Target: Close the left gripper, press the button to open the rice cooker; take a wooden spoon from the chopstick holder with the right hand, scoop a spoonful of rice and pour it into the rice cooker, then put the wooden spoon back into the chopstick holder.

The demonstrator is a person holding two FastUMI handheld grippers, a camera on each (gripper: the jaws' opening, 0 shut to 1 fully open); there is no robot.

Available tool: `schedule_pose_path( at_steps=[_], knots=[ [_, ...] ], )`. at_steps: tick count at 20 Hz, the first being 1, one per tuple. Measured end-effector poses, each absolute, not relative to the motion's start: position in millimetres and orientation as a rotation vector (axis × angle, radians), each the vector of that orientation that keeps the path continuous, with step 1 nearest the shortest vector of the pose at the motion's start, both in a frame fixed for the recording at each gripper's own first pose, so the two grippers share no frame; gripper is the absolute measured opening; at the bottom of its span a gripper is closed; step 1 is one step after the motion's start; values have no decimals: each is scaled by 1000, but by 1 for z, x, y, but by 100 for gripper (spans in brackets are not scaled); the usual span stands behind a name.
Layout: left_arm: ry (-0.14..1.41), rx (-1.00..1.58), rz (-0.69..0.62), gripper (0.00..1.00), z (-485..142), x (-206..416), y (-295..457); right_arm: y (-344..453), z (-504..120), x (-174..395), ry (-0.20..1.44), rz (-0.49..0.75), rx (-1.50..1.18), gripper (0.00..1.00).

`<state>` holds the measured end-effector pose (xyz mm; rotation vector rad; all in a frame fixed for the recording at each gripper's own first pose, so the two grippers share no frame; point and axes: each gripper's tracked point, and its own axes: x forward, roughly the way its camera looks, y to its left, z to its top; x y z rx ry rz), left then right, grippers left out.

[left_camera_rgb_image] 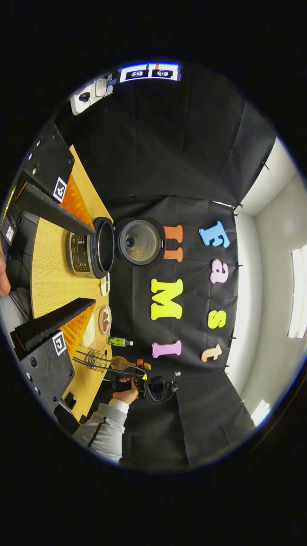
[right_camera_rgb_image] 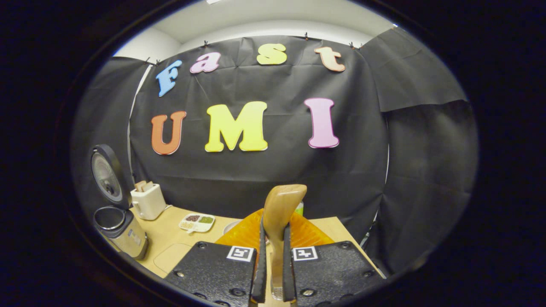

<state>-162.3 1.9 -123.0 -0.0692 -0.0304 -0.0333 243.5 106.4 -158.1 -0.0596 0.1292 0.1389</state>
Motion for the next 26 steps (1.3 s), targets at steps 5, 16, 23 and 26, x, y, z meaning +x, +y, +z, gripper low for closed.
schedule_pose_path(
  at_steps=[5,16,23,26],
  knots=[
    [10,-142,-16,94,-131,-145,2,88,-189,255,152,126,4,23],
    [-28,-98,56,94,-84,-83,16,52,-172,248,62,116,88,99],
    [-35,-28,76,94,-45,-25,26,53,-138,181,126,90,55,99],
    [-76,31,113,94,-19,-6,45,47,-103,142,47,62,9,98]
  ],
)
